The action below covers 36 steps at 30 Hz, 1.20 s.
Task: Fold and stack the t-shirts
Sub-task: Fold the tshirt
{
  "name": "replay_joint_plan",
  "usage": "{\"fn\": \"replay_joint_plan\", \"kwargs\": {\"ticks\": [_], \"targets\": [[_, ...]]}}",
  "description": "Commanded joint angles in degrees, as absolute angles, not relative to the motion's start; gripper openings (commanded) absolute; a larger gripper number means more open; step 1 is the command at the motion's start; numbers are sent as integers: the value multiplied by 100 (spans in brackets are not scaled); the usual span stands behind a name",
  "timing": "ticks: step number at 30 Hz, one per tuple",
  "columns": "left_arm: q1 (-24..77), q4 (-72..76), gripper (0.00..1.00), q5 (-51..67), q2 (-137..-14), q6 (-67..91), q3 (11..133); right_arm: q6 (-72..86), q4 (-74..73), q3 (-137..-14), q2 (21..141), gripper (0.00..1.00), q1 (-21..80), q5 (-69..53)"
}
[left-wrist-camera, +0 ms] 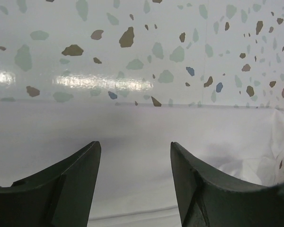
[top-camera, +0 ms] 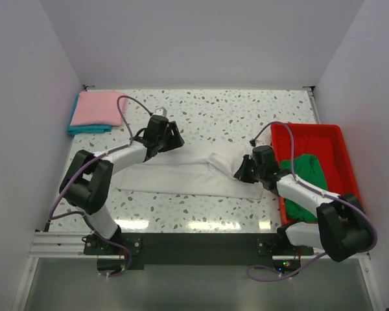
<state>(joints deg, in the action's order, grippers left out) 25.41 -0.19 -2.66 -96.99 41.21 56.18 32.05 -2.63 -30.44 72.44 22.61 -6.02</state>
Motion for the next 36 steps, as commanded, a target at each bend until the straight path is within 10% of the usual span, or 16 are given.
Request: {"fn": "replay_joint_plan", "kwargs": {"ticks": [1, 36], "targets": [[2707, 88, 66, -176, -9966, 3788, 6046, 3261, 184, -2918, 6996, 0, 2303, -721], [4289, -492, 64, -615, -11233, 2593, 7559, 3261, -580, -3164, 6258, 29, 2329, -18]]}}
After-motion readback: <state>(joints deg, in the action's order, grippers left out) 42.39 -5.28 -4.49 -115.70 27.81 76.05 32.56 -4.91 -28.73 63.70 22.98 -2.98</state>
